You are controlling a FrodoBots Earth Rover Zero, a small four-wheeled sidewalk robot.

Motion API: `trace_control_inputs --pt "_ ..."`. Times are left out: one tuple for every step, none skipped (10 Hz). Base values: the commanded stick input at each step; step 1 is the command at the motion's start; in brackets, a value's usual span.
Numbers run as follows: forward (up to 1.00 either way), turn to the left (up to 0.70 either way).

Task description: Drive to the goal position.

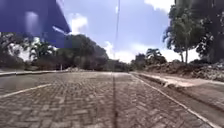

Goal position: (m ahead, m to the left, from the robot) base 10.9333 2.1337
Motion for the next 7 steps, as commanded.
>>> trace_control_inputs --pt "1.0 0.0" --pt "1.0 0.0" --pt "1.0 0.0" --pt "1.0 0.0" --pt "1.0 0.0" --pt "1.0 0.0" --pt "1.0 0.0"
